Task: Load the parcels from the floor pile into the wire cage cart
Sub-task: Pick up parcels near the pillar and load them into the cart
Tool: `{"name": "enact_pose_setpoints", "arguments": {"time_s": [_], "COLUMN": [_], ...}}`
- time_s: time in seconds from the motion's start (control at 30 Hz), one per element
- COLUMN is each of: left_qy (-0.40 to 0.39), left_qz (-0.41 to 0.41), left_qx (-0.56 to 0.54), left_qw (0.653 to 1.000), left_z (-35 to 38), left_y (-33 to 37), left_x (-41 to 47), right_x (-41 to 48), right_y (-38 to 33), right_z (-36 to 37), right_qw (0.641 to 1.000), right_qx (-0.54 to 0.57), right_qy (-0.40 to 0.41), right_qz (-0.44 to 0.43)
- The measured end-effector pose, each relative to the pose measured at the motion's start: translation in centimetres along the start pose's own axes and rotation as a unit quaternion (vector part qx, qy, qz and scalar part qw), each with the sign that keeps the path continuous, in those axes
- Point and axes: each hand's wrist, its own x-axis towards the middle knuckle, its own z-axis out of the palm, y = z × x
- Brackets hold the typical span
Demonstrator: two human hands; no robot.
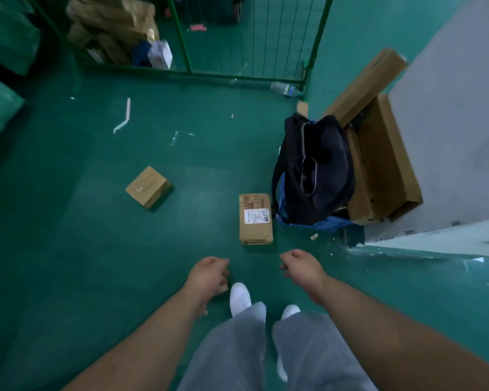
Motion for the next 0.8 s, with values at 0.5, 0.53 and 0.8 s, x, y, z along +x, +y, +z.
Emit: {"name": "enact_pose_setpoints", "arguments": {"time_s": [0.5, 0.53, 0.8], "left_qy": [-0.008, -0.002, -0.030], "left_qz": [-0.051, -0.058, -0.095], "left_qx": [0.043, 0.049, 0.013], "left_qw": [0.998, 0.997, 0.995], "left_z": [12.7, 13.7, 16.5], "left_y": [-5.6, -6.6, -9.8], "left_x": [39.5, 42.3, 52.8], "right_x": [39.4, 42.1, 51.9], "right_y": [10.6, 11.6, 14.2], "right_z": [7.1, 7.7, 10.7], "right_qw": [0.993, 0.993, 0.988], "right_qx": [-0.070, -0.068, -0.063], "right_qy": [0.012, 0.017, -0.044], "right_qz": [0.092, 0.099, 0.136]}}
